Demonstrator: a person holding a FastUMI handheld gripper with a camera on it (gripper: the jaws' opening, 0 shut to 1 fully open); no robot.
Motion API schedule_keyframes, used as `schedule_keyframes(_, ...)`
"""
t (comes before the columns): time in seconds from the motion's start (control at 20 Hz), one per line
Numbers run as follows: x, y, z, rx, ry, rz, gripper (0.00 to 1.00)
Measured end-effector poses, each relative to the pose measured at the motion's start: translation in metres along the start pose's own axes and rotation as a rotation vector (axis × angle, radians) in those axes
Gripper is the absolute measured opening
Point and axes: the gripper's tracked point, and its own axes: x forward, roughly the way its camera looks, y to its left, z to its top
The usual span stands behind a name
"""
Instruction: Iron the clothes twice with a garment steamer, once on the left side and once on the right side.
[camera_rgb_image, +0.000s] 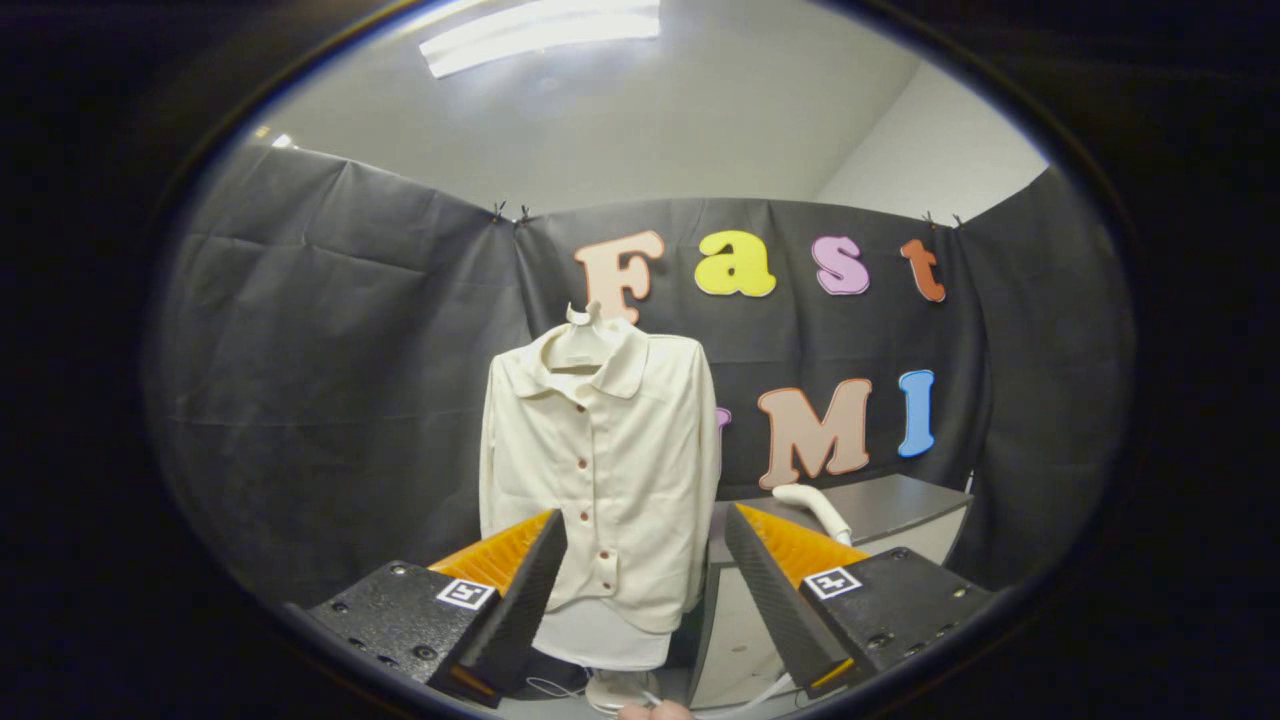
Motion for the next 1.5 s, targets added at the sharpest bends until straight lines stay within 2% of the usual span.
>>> schedule_keyframes(0.4,0.014,-0.021,-0.01,-0.022,0.025,-0.024,0.96)
schedule_keyframes(0.85,0.084,-0.098,-0.031,-0.021,0.059,0.059,0.99)
schedule_keyframes(1.3,0.176,-0.197,-0.072,-0.058,0.109,0.02,0.99)
schedule_keyframes(1.5,0.223,-0.25,-0.091,-0.077,0.171,-0.059,0.99)
